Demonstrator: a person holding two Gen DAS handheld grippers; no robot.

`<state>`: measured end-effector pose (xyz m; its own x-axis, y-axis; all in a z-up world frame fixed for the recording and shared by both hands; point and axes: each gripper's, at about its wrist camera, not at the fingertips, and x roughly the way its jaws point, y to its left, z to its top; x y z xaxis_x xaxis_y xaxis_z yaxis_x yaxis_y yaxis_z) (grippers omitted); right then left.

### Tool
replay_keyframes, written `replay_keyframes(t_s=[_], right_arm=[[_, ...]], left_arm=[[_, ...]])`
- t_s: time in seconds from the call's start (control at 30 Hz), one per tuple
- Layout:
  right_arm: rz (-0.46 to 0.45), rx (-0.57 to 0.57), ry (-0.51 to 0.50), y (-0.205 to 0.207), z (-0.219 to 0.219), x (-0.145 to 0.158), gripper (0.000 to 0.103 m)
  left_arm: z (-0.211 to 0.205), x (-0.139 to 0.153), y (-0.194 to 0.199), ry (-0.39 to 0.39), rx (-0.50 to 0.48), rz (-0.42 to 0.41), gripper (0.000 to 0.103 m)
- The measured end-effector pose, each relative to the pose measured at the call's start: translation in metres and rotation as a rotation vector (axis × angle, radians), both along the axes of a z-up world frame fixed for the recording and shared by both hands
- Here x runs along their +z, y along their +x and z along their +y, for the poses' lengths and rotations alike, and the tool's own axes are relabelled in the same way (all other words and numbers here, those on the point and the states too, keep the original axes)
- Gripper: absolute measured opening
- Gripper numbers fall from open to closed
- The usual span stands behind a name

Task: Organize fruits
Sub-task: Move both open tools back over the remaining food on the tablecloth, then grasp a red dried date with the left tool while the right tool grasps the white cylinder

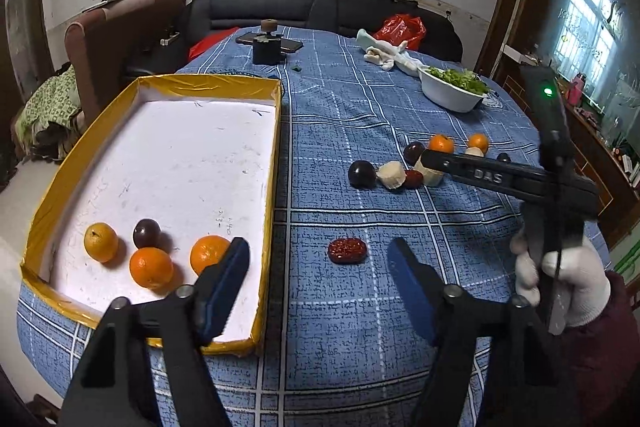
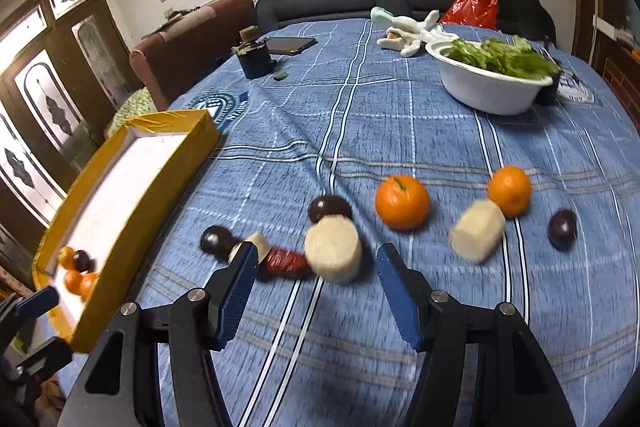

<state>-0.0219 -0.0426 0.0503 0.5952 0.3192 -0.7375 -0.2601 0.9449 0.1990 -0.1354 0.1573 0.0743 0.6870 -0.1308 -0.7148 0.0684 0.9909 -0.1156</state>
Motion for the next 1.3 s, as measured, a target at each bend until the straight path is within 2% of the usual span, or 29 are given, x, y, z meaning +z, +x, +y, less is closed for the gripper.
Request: replay_keyframes(t_s=[0.17,0.37,0.43,0.53,0.67,0.8,0.83,0.9,0.97,1.0,1.13,1.3], right_arm=[[-0.001,-0.032,-0.01,0.012,-0.002,-0.011,0.067],[0.021,-0.042,-0.011,0.02,-0.003,-0.021,0.065],[0.044,-0.043,0.011,0.023,-0.007,-0.024,0.048],[0.041,-0.035,0.036,0.021,-0.01,-0.023,0.043],[0.026,-0.024,0.017,0.016,-0.007,-0.021,0.041],[0.024,-0.02,0.045,0.012,-0.012,-0.018,0.037],[0.022,-0.023,0.05,0.01,-0.014,-0.017,0.037],[0.021,-0.029,0.064,0.008,-0.017,-0.016,0.037],[0.024,-0.032,0.076,0.007,-0.02,-0.015,0.037],[0.023,-0.034,0.076,0.007,-0.02,-0.015,0.037],[0.02,-0.035,0.078,0.006,-0.019,-0.013,0.037],[0.01,-0.047,0.087,0.004,-0.023,-0.011,0.037]], left_arm=[[-0.013,-0.003,0.006,0.074,-0.047,-0.005,0.069],[-0.047,-0.027,0.021,0.13,-0.128,0.043,0.069],[-0.053,-0.035,0.031,0.144,-0.132,0.063,0.069],[-0.055,-0.043,0.04,0.167,-0.138,0.083,0.069],[-0.053,-0.052,0.048,0.18,-0.14,0.108,0.068],[-0.052,-0.058,0.057,0.187,-0.135,0.131,0.066],[-0.054,-0.059,0.058,0.201,-0.135,0.135,0.059],[-0.058,-0.06,0.057,0.235,-0.138,0.135,0.052],[-0.057,-0.06,0.056,0.248,-0.131,0.127,0.032],[-0.054,-0.059,0.056,0.248,-0.122,0.122,0.03],[-0.044,-0.052,0.053,0.179,-0.108,0.098,0.03],[-0.036,-0.048,0.049,0.16,-0.098,0.074,0.029]])
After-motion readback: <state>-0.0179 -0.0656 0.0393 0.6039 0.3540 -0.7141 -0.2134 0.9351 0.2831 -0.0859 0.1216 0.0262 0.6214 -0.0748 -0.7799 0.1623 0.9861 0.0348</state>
